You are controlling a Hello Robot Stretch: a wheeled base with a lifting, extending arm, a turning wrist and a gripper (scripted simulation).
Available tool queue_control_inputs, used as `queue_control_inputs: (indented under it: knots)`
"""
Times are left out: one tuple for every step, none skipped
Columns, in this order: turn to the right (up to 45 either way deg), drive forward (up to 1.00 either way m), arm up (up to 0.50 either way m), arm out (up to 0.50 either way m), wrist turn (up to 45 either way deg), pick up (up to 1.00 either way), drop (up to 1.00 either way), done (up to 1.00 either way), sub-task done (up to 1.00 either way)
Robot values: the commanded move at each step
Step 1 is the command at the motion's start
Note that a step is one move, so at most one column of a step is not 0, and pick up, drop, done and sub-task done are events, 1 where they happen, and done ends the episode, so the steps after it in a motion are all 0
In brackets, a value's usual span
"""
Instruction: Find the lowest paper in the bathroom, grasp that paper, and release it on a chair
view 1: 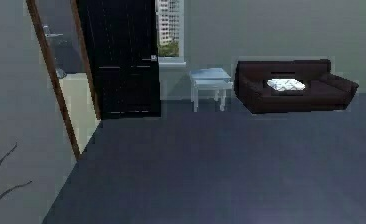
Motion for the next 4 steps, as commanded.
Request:
queue_control_inputs:
  knots:
    - [-6.0, 0.0, 0.0, 0.0, 0.0, 0.0, 0.0, 0.0, 0.0]
    - [0.0, 0.45, 0.0, 0.0, 0.0, 0.0, 0.0, 0.0, 0.0]
    - [-15.0, 0.0, 0.0, 0.0, 0.0, 0.0, 0.0, 0.0, 0.0]
    - [0.0, 1.0, 0.0, 0.0, 0.0, 0.0, 0.0, 0.0, 0.0]
